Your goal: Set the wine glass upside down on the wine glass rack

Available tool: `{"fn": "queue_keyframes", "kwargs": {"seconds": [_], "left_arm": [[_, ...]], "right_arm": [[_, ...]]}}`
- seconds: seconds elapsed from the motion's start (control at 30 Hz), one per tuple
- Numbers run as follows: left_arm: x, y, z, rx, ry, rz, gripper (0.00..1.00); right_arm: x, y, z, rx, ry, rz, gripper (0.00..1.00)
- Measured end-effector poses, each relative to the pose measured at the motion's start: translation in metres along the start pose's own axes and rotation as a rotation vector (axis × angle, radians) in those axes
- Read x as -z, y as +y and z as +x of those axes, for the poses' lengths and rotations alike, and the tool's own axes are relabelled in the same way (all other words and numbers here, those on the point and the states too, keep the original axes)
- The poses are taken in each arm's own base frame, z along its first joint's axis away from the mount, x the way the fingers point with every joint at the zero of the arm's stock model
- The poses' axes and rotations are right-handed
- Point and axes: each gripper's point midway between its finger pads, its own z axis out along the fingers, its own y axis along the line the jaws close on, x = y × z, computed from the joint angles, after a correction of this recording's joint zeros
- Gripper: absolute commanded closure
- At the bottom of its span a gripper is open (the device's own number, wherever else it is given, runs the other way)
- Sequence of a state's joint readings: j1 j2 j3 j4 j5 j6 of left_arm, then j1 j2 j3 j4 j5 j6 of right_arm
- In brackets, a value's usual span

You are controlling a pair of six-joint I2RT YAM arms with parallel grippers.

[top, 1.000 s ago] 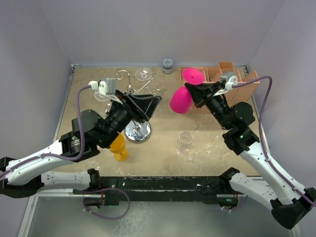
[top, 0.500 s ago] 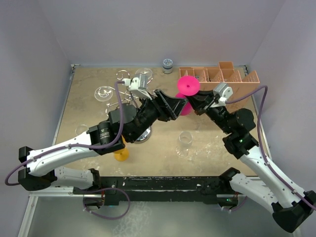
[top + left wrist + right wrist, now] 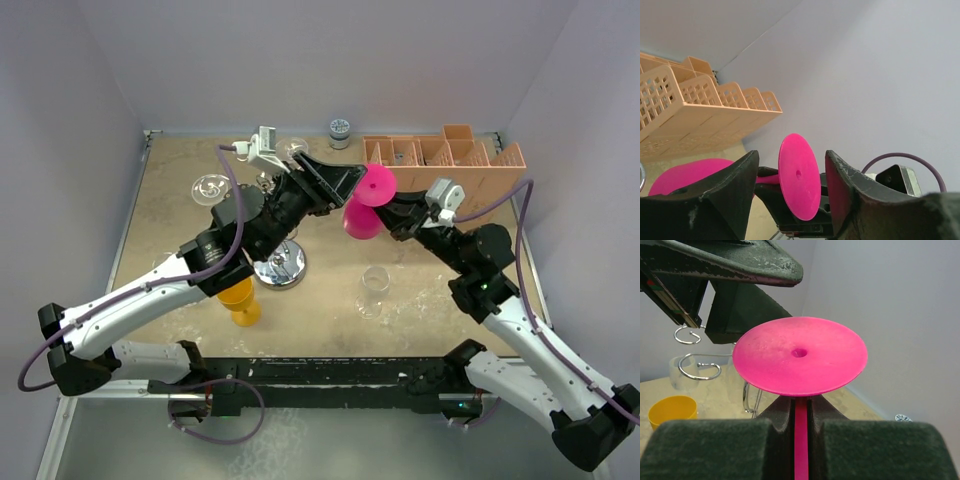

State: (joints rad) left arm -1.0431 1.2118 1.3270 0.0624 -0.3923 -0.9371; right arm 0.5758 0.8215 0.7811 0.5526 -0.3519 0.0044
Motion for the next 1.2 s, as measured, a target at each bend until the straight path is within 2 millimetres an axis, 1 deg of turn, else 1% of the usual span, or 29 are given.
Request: {"fn": "queue_keyframes", "kwargs": {"seconds": [0.1, 0.27, 0.37, 0.43, 0.53, 0.57, 0.7, 0.77, 0.87, 0.97, 1.07, 1.2], "left_arm": [[-0.001, 0.000, 0.002, 0.010, 0.005, -0.001, 0.58], [-0.004, 0.002, 0.007, 0.015, 0.025, 0.002, 0.63], [-0.005, 0.003, 0.014, 0.023, 0.052, 0.007, 0.70], [-0.006, 0.002, 0.019, 0.034, 0.073, 0.014, 0.79], [-0.006, 0.000, 0.024, 0.046, 0.096, 0.026, 0.98], [-0.005, 0.000, 0.025, 0.051, 0.101, 0.026, 1.00], [-0.005, -0.004, 0.026, 0.075, 0.114, 0.042, 1.00], [-0.004, -0.004, 0.026, 0.078, 0.118, 0.043, 1.00], [-0.007, 0.000, 0.019, 0.077, 0.100, 0.031, 1.00], [-0.011, 0.006, 0.011, 0.085, 0.080, 0.016, 1.00], [-0.014, 0.012, 0.005, 0.104, 0.057, -0.002, 1.00], [-0.022, 0.019, 0.001, 0.145, 0.038, -0.020, 1.00]], "right_arm": [[0.000, 0.002, 0.000, 0.001, -0.007, -0.010, 1.00], [0.000, 0.007, -0.001, 0.003, -0.020, -0.037, 1.00], [0.000, 0.010, 0.000, 0.002, -0.023, -0.051, 1.00], [0.000, 0.011, -0.001, -0.001, -0.029, -0.058, 1.00], [0.001, 0.011, 0.001, -0.005, -0.029, -0.059, 1.00], [0.001, 0.012, 0.000, -0.007, -0.035, -0.059, 0.97], [0.001, 0.013, -0.004, -0.016, -0.046, -0.060, 0.70], [0.002, 0.013, -0.003, -0.032, -0.041, -0.059, 0.61], [0.004, 0.012, -0.003, -0.052, -0.034, -0.044, 0.55], [0.010, 0.008, -0.007, -0.064, -0.032, -0.005, 0.45], [0.018, 0.002, -0.013, -0.077, -0.031, 0.046, 0.41], [0.030, -0.003, -0.016, -0.098, -0.019, 0.103, 0.39]]}}
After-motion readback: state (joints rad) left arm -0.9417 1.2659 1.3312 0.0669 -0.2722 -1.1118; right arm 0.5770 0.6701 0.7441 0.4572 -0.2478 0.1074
